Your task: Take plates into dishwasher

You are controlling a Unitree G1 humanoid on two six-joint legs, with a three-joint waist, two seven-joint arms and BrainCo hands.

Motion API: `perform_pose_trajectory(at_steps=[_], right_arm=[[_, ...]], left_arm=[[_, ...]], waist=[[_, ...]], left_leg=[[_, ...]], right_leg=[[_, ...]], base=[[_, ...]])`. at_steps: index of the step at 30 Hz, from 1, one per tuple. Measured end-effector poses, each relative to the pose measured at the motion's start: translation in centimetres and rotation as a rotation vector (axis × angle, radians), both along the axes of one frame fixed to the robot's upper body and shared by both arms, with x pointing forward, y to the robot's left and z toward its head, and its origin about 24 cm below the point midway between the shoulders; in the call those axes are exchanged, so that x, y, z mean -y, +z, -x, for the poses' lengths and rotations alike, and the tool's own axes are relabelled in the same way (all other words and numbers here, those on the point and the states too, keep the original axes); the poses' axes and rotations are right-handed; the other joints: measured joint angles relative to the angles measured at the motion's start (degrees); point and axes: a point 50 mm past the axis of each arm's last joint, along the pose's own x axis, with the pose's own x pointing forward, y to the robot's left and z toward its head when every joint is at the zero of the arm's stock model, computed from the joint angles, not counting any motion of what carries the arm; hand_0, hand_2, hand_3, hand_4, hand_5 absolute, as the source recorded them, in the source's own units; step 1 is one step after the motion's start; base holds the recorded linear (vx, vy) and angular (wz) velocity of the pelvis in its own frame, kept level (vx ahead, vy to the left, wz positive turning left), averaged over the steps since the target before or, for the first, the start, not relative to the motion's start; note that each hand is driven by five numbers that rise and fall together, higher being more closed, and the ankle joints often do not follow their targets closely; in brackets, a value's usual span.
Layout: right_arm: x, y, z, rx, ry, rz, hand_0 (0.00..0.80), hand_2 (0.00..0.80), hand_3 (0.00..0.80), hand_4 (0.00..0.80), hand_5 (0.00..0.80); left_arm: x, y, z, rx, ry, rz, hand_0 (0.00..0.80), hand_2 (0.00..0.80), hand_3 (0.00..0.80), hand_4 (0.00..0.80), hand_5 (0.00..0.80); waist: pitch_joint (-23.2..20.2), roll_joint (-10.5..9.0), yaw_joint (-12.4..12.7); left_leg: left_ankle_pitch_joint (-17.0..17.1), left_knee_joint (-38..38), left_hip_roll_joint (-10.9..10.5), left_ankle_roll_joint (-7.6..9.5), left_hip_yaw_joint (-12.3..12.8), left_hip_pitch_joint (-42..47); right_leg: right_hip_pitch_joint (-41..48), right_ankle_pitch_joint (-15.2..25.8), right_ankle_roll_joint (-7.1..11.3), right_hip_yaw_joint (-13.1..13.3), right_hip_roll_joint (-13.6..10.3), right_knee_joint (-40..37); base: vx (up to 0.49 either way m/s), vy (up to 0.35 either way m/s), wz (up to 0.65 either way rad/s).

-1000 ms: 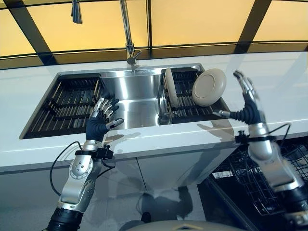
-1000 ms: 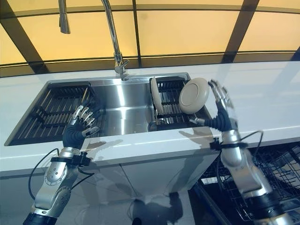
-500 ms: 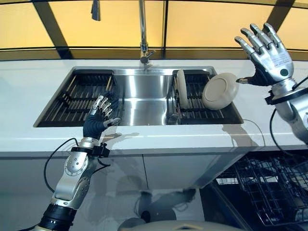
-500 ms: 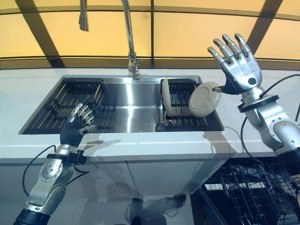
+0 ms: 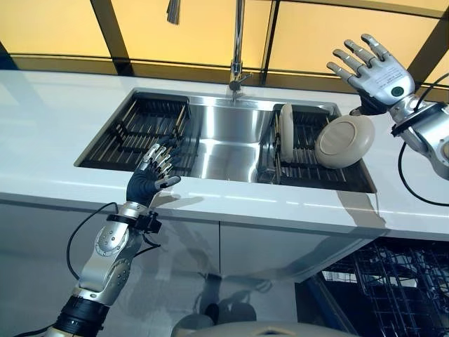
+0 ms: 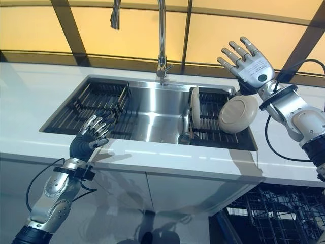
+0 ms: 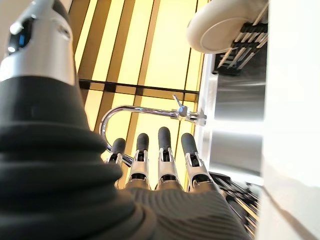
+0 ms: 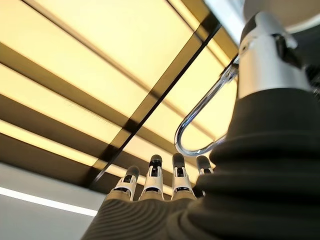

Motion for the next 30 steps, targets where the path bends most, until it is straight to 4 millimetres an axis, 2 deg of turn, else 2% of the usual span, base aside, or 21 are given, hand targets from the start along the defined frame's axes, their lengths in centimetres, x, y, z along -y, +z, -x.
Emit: perform_pose_trajectory(at_steps=[5,11,22,30], right_arm=[[0.5,1.0,-0.7,0.009,-0.046,0.032,0.0,0.0,0.0,0.0,0.0],[0.2,2.0,-1.4,0.02,-0.066,0.085,0.0,0.0,0.0,0.0,0.0],[-0.9,3.5,-1.7,0.049,-0.062,0.15,0.0,0.0,0.0,0.0,0.0],[-1.1,3.2,-2.1,0.036,-0.072,0.145,0.0,0.0,0.0,0.0,0.0]], left_arm=[[0.6,-0.1,-0.4,-0.011,-0.033,0.01,0.0,0.0,0.0,0.0,0.0],[0.8,-0.2,-0.8,-0.008,-0.038,0.008,0.0,0.0,0.0,0.0,0.0],[1.4,2.6,-2.0,0.139,-0.06,0.016,0.0,0.0,0.0,0.0,0.0],[1.4,3.6,-2.3,0.185,-0.063,0.002,0.0,0.0,0.0,0.0,0.0]], waist=[[0.0,-0.02,1.0],[0.8,-0.08,1.7],[5.3,-0.17,3.0],[6.7,-0.71,3.1]], left_leg=[[0.4,0.0,-0.2,-0.02,-1.1,-2.1],[1.1,0.0,-0.2,-0.26,-1.8,-5.0],[1.7,0.0,-0.3,-0.52,-3.1,-7.6],[1.8,0.0,-0.5,-0.63,-3.4,-8.0]], right_leg=[[-1.7,0.0,0.01,0.0,0.0,0.0],[-4.3,0.1,-0.11,0.0,0.2,0.0],[-6.3,0.3,-0.18,-0.1,0.5,0.0],[-6.5,0.2,-0.12,-0.7,0.6,0.0]], base=[[-0.013,0.002,0.11],[-0.064,-0.008,0.06],[-0.03,-0.007,0.06],[-0.041,0.002,0.04]])
